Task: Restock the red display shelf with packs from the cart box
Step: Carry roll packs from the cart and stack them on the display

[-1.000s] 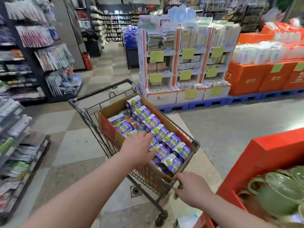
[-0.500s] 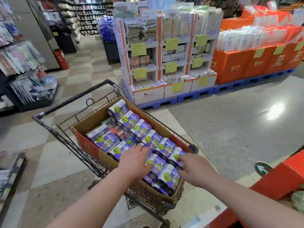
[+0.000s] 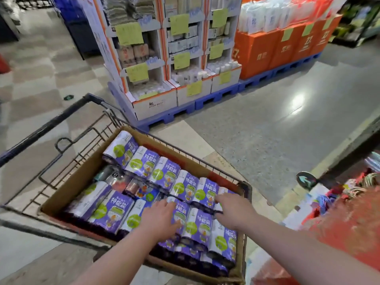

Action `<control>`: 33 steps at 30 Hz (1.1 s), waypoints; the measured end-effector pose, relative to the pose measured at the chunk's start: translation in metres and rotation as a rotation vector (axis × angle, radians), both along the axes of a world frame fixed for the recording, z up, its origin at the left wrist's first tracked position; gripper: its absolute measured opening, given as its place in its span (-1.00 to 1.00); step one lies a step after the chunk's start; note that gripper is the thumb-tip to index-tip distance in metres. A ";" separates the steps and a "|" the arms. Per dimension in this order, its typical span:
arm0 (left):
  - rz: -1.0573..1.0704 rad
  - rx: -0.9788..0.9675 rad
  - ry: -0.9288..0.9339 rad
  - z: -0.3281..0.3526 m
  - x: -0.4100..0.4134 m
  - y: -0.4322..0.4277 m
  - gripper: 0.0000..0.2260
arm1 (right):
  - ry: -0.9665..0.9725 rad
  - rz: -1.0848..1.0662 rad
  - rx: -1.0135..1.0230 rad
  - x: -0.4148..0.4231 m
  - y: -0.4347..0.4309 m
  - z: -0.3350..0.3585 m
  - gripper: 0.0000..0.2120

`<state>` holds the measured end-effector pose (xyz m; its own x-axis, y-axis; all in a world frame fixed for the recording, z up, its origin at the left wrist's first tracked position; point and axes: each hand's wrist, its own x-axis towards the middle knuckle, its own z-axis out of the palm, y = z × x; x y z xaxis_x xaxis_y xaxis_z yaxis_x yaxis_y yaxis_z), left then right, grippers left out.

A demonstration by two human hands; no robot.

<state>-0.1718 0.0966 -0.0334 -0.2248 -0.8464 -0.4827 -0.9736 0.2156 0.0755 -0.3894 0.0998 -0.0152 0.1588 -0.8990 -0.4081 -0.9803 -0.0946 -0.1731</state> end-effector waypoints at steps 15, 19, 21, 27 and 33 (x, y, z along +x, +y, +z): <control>0.355 0.413 0.192 -0.076 0.015 -0.055 -0.18 | -0.407 -0.599 0.611 0.043 0.004 -0.125 -0.19; 0.523 0.417 0.238 -0.086 0.006 -0.061 -0.14 | -0.561 -0.912 0.554 0.059 0.007 -0.143 -0.15; 0.544 0.376 0.196 -0.085 0.004 -0.063 -0.17 | -0.653 -1.088 0.484 0.062 0.005 -0.147 -0.30; 0.753 0.392 0.345 -0.082 0.025 -0.067 -0.37 | -0.883 -1.276 0.490 0.060 -0.003 -0.149 -0.39; 0.764 0.428 0.476 -0.079 0.031 -0.057 -0.42 | -0.845 -1.208 0.564 0.077 0.001 -0.145 -0.53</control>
<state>-0.1407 0.0401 -0.1123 0.0585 -0.6200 -0.7824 -0.6877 -0.5931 0.4186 -0.3128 0.1003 -0.1600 -0.1641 -0.4276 -0.8890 -0.0323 0.9030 -0.4284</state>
